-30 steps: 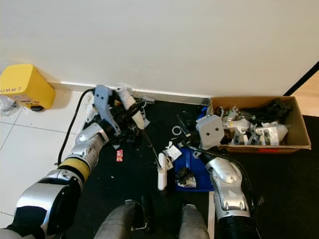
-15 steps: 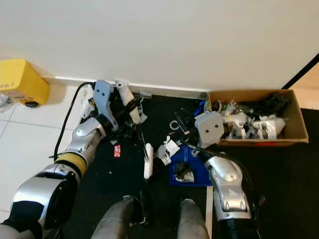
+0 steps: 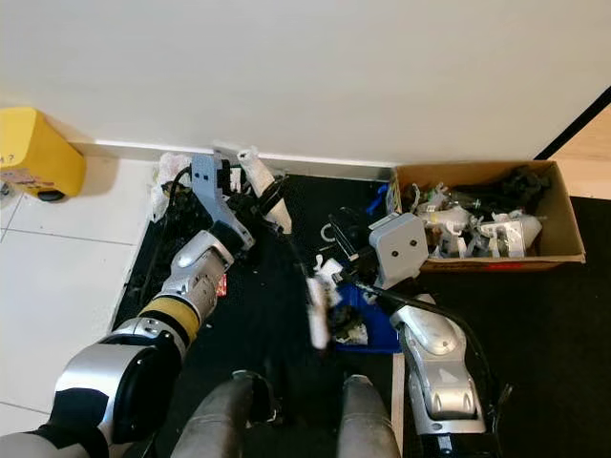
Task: Sweep floor
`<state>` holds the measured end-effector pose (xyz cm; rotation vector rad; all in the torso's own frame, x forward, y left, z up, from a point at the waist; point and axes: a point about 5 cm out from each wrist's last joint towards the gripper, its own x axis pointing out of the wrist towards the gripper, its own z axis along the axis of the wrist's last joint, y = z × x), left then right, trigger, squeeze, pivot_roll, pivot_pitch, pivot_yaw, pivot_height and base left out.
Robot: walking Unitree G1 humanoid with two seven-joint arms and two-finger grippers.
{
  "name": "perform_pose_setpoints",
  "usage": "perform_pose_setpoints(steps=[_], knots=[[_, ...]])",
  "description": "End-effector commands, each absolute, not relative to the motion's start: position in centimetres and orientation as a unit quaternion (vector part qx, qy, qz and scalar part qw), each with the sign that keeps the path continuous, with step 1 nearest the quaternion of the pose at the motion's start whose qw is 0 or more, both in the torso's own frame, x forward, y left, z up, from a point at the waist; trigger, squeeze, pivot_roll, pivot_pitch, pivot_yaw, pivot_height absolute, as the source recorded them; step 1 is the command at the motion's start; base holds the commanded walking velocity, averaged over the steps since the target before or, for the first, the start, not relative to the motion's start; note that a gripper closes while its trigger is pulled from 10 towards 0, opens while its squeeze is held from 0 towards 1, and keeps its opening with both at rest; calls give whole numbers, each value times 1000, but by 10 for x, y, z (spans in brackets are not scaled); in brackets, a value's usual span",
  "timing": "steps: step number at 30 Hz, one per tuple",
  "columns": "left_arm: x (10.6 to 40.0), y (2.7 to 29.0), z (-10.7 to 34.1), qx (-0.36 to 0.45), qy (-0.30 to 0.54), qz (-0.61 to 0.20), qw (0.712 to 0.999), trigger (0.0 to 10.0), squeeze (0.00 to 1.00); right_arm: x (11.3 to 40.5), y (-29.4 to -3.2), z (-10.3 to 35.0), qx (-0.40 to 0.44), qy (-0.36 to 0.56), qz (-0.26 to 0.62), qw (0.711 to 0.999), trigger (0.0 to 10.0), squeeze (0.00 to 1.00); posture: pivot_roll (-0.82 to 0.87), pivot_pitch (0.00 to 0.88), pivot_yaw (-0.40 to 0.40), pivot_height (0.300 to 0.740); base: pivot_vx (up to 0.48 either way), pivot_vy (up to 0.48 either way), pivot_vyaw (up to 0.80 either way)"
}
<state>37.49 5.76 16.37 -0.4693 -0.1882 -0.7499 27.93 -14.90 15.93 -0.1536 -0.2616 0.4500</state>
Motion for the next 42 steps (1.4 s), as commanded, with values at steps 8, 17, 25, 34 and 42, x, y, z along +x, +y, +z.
perform_pose_setpoints(steps=[8,17,25,34,42], knots=[[369,46,174,-249,-120,-431,859,10000,0,276,-131,126,11,-53,263,963,10000,0,-99,396,144,740,0,0,0],[360,90,202,-139,-178,-497,838,10000,0,281,-139,122,27,-58,232,971,10000,0,4,346,185,740,0,0,0],[338,151,231,-48,-177,-489,853,10000,0,280,-148,114,37,-59,196,978,10000,0,68,303,224,740,0,0,0],[353,161,219,-8,-164,-452,877,10000,0,273,-160,109,39,-59,155,985,10000,0,41,316,227,740,0,0,0],[374,126,174,32,-91,-407,909,10000,0,270,-149,119,28,-69,170,983,10000,0,-56,398,225,740,0,0,0]])
